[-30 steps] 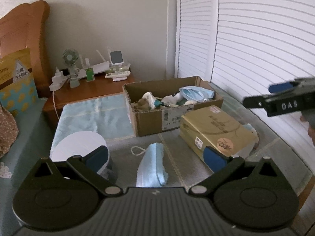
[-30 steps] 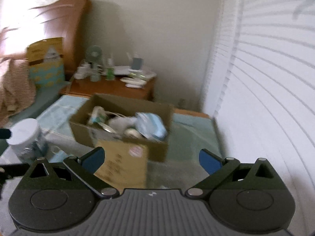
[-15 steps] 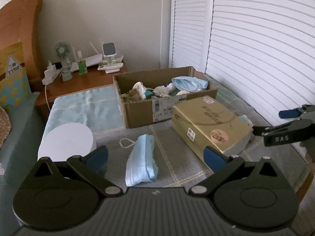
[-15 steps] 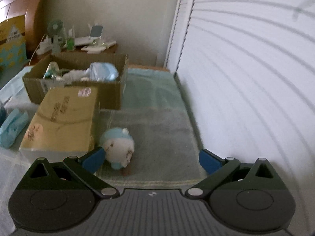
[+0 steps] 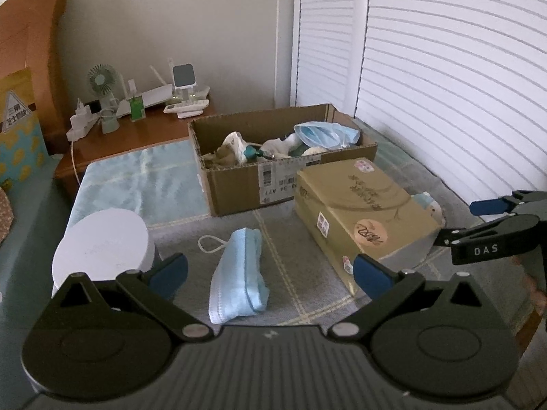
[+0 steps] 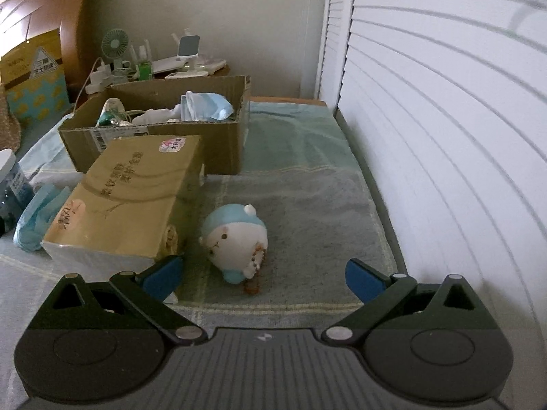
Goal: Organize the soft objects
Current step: 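Move the left tool to the blue mask while the right approaches the plush toy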
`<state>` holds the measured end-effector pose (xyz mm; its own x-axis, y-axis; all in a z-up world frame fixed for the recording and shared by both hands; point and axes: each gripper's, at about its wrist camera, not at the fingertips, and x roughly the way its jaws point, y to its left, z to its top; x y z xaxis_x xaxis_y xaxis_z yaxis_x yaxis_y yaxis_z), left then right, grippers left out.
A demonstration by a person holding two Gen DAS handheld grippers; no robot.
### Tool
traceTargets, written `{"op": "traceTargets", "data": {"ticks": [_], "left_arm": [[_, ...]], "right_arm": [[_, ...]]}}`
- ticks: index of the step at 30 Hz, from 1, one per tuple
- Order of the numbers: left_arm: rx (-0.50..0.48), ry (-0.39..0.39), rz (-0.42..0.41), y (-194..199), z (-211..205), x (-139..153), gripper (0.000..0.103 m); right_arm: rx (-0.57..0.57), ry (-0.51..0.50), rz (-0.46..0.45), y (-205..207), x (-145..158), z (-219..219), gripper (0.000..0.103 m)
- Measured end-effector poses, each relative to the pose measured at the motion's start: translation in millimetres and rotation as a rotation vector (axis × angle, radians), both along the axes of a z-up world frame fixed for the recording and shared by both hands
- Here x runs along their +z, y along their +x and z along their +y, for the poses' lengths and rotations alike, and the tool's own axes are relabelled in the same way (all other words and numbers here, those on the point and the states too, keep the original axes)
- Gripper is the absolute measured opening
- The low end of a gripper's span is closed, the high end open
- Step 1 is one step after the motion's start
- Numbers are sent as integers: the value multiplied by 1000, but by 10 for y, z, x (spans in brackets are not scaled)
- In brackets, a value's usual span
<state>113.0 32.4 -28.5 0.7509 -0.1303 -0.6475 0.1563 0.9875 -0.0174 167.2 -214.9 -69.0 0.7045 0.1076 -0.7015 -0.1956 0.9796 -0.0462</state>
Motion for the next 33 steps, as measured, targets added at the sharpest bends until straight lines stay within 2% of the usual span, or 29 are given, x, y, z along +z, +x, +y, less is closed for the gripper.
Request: {"op": "traceTargets", "data": {"ticks": [1, 3, 8, 13, 15, 17, 22, 25, 28, 31, 33], "left_arm": [[1, 4, 4, 13, -4, -13, 102], [3, 13, 14, 36, -7, -43, 102], [11, 17, 41, 104, -2, -130, 102], [16, 35, 49, 163, -28, -200, 100], [14, 37, 52, 181, -35, -217, 99], [15, 42, 48, 192, -40, -229, 96], [15, 56, 50, 222, -39, -273, 75], [29, 85, 46, 261, -42, -318, 70], [42, 76, 65, 354, -10, -382, 69], [50, 78, 106, 451, -10, -463, 59], [54, 79, 118, 488, -13, -509, 59]], "right_arm": [[4, 9, 3, 12, -18, -11, 101], [3, 23, 3, 41, -50, -34, 87], [27, 62, -2, 84, -93, -63, 80], [58, 91, -12, 112, -113, -50, 65], [68, 96, -11, 119, -114, -39, 54], [61, 84, -4, 126, -119, -25, 47], [44, 63, -6, 78, -77, -48, 46], [38, 70, -9, 26, -45, -92, 46], [41, 66, -4, -3, -39, -107, 46], [41, 60, 2, -16, -53, -108, 46], [44, 63, 6, -11, -61, -108, 46]]}}
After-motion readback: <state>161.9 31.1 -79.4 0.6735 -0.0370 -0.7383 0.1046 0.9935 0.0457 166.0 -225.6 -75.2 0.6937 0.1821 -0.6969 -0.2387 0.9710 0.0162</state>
